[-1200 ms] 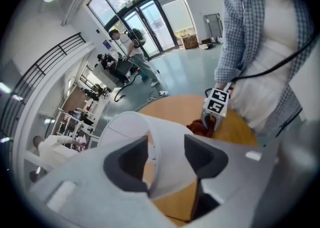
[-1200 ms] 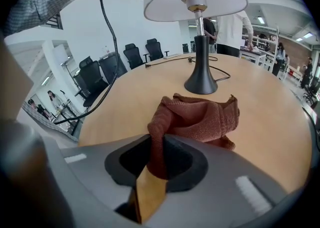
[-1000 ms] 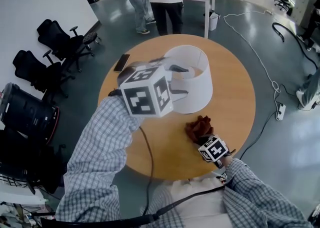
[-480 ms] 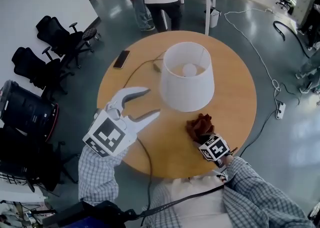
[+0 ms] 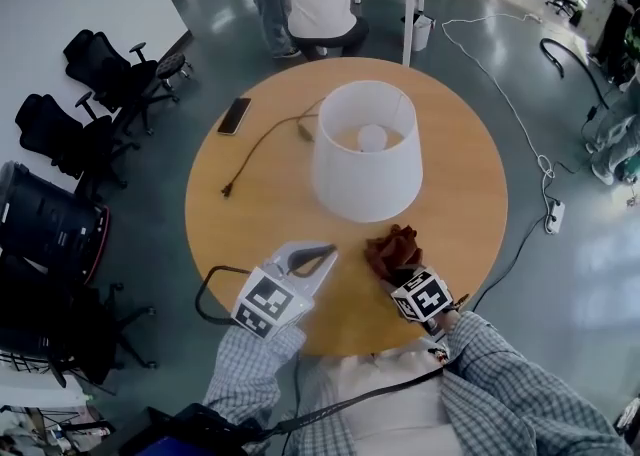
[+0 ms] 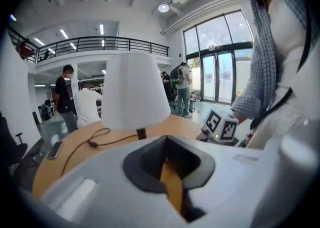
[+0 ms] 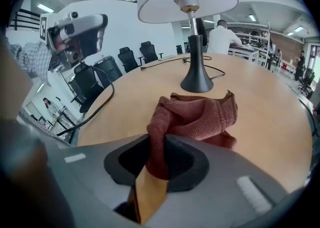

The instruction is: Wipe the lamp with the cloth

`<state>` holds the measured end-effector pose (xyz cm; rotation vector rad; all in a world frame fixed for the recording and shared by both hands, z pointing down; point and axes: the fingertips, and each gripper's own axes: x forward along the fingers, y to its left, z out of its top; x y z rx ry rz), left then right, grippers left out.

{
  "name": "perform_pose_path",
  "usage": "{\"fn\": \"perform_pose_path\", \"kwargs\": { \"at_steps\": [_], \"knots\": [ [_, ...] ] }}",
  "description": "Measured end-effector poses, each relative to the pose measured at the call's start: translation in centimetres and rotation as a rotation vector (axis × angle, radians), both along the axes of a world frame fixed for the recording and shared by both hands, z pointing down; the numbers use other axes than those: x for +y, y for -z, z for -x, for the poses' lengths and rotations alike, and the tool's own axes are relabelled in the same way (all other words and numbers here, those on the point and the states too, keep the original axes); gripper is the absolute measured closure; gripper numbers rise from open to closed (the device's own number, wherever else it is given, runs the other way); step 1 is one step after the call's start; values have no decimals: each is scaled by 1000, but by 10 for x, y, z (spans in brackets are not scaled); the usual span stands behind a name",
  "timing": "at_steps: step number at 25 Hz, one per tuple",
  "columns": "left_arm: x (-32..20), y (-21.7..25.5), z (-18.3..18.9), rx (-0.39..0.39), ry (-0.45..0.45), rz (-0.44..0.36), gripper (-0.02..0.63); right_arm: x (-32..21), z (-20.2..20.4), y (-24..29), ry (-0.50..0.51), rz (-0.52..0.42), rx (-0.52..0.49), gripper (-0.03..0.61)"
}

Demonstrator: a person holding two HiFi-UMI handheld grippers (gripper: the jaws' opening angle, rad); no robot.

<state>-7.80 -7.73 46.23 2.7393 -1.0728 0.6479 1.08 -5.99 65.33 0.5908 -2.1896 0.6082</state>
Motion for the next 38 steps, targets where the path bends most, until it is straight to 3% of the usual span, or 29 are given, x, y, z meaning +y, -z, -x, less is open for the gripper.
{"fn": "perform_pose_path", "kwargs": {
  "at_steps": [3, 7, 11, 15, 16, 21, 27, 38],
  "knots": [
    [6, -37, -23, -6, -31, 83, 607, 0, 0, 1, -6, 11, -17, 483],
    [10, -62, -47, 65, -28, 172, 609, 2, -1, 8, -10, 33, -57, 461],
    [16, -87, -58, 84, -15, 232, 609, 7, -2, 12, 5, 59, -114, 379],
    [26, -103, -64, 79, -22, 269, 609, 6, -12, 39, -1, 3, -178, 352],
    [27, -104, -65, 80, -23, 274, 609, 1, -16, 51, -20, -33, -195, 363],
    [32, -107, -69, 101, -14, 285, 609, -32, -29, 103, -148, -211, -267, 578],
    [34, -102, -76, 154, -5, 288, 609, -40, -25, 97, -199, -210, -304, 575],
    [38, -103, -69, 138, -3, 291, 609, -35, -23, 81, -176, -193, -267, 575]
  ]
}}
